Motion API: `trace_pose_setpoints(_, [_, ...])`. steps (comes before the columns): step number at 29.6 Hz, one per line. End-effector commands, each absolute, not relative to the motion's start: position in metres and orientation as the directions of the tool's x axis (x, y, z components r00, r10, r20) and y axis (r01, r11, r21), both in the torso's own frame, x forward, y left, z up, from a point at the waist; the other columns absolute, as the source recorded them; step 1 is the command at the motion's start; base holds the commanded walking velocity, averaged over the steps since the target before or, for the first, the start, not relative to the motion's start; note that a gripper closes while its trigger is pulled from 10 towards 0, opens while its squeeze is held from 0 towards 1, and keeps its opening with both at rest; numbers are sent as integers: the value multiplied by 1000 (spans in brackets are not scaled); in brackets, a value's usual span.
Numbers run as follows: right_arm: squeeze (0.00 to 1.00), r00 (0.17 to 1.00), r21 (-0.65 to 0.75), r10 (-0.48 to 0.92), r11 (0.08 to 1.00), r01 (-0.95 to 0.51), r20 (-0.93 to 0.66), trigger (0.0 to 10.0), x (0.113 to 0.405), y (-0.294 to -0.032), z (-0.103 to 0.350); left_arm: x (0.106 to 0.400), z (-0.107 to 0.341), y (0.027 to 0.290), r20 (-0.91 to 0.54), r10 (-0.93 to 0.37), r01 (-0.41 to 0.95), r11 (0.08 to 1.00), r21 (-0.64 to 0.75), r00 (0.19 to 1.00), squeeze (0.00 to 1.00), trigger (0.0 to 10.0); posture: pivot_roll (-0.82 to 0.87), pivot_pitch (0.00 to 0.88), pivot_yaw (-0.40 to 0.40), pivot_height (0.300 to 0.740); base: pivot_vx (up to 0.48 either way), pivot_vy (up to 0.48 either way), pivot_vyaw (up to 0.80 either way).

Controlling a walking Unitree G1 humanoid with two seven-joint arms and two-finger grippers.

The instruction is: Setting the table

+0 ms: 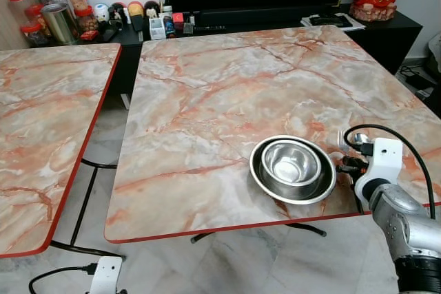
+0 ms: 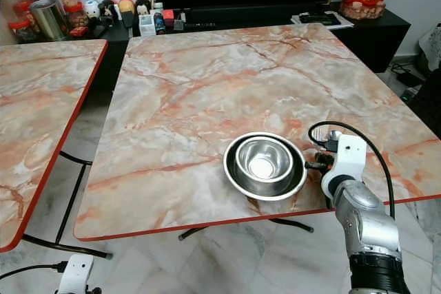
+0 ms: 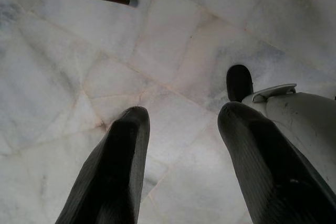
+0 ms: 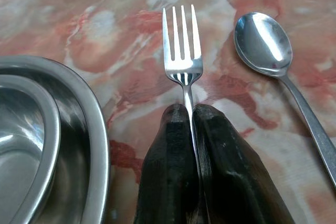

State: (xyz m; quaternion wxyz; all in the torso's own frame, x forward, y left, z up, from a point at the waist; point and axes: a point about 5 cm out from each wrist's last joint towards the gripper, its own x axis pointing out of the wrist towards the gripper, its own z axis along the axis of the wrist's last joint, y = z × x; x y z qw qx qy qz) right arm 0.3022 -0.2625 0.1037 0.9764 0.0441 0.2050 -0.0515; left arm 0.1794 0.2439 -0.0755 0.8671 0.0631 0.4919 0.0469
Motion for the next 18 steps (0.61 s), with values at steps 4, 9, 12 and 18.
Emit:
trace_pose_setpoints(4, [0, 916, 65, -73, 992, 108, -394, 10000, 305, -262, 106, 176, -76, 247, -857, 151, -2, 985, 173, 492, 0, 10000, 0, 54, 22, 740, 0, 0, 0])
trace_pose_setpoints(9, [0, 915, 66, -63, 993, 97, -397, 10000, 305, -260, 105, 176, -76, 247, -857, 151, -3, 985, 172, 492, 0, 10000, 1, 53, 21, 740, 0, 0, 0])
trace_pose_setpoints(12, [0, 915, 69, -58, 993, 93, -400, 10000, 306, -260, 104, 176, -76, 247, -857, 150, -3, 985, 171, 492, 0, 10000, 1, 52, 20, 740, 0, 0, 0])
trace_pose_setpoints(18, [0, 913, 69, -61, 993, 97, -404, 10000, 306, -260, 103, 176, -76, 247, -857, 150, -2, 985, 171, 493, 0, 10000, 2, 52, 20, 740, 0, 0, 0])
